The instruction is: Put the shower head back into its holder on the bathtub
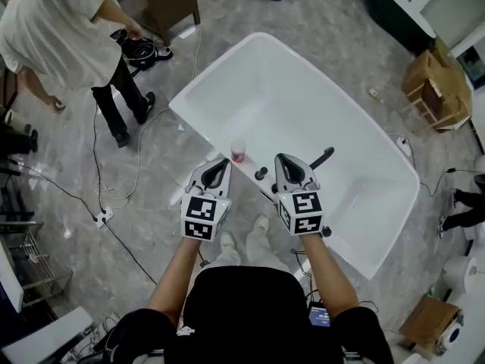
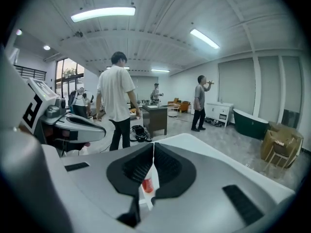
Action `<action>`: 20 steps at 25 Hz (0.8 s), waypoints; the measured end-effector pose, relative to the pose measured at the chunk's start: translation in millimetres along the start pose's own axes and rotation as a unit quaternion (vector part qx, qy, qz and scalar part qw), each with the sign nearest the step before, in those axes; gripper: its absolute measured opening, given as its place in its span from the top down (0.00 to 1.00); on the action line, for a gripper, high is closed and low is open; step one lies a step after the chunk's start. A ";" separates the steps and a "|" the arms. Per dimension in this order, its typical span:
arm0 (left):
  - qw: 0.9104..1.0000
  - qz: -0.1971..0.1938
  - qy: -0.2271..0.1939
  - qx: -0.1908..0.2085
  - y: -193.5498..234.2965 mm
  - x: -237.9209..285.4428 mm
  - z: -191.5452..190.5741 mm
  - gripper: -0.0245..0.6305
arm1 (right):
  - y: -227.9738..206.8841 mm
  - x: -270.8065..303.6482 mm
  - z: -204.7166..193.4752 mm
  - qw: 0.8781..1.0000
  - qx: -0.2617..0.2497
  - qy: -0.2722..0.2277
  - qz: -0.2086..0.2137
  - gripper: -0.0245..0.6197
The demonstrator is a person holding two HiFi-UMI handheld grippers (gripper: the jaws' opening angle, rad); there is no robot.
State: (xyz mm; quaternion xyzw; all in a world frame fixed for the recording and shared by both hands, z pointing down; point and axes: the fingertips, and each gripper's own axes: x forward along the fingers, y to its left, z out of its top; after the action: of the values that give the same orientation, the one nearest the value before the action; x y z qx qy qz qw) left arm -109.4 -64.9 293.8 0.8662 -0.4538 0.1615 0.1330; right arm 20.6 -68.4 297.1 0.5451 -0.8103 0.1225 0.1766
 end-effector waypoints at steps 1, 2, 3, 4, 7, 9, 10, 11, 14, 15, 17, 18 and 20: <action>1.000 0.002 -0.009 0.005 0.0 -5.3 8.8 0.94 | 2.0 -6.9 10.4 1.000 -0.001 -0.011 -0.002 0.92; 1.000 0.004 -0.018 0.011 -0.1 -10.6 17.3 0.94 | 4.3 -14.2 20.7 1.000 -0.002 -0.022 -0.003 0.92; 1.000 0.005 -0.027 0.014 -0.6 -15.7 25.6 0.94 | 6.6 -21.4 30.7 0.999 -0.005 -0.034 -0.004 0.92; 0.999 0.004 -0.035 0.012 -1.7 -20.7 33.4 0.94 | 8.5 -28.4 40.3 0.999 -0.009 -0.045 -0.005 0.92; 0.998 0.007 -0.062 0.016 -6.1 -38.6 57.2 0.94 | 12.2 -50.2 63.8 0.997 -0.025 -0.071 -0.009 0.92; 0.996 0.009 -0.079 0.028 -12.1 -54.0 75.0 0.94 | 13.9 -66.3 78.9 0.995 -0.034 -0.089 -0.011 0.92; 0.995 0.008 -0.089 0.034 -15.8 -61.7 84.5 0.94 | 14.1 -74.3 87.3 0.994 -0.043 -0.099 -0.016 0.92; 0.994 0.007 -0.099 0.039 -18.9 -68.6 93.8 0.94 | 14.0 -81.5 96.2 0.992 -0.055 -0.108 -0.021 0.92; 0.991 0.005 -0.125 0.047 -24.1 -83.9 117.8 0.94 | 15.6 -99.0 122.2 0.987 -0.086 -0.134 -0.036 0.92; 0.990 0.003 -0.133 0.047 -27.0 -87.8 125.2 0.94 | 16.8 -104.6 130.3 0.985 -0.096 -0.141 -0.038 0.92; 0.988 0.002 -0.146 0.050 -34.7 -93.5 138.4 0.94 | 16.8 -115.5 143.2 0.981 -0.107 -0.155 -0.040 0.92; 0.987 0.002 -0.150 0.051 -38.7 -96.1 142.9 0.94 | 16.4 -120.6 147.9 0.981 -0.106 -0.161 -0.038 0.93; 0.986 0.002 -0.158 0.054 -45.9 -102.1 149.0 0.94 | 15.9 -129.2 153.7 0.980 -0.099 -0.172 -0.033 0.92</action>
State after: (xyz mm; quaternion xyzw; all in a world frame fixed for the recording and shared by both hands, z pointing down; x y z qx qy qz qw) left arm -102.4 -19.8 113.1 0.8859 -0.4613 0.0468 0.0126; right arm 26.8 -14.0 103.3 0.5640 -0.8185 -0.0599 0.0915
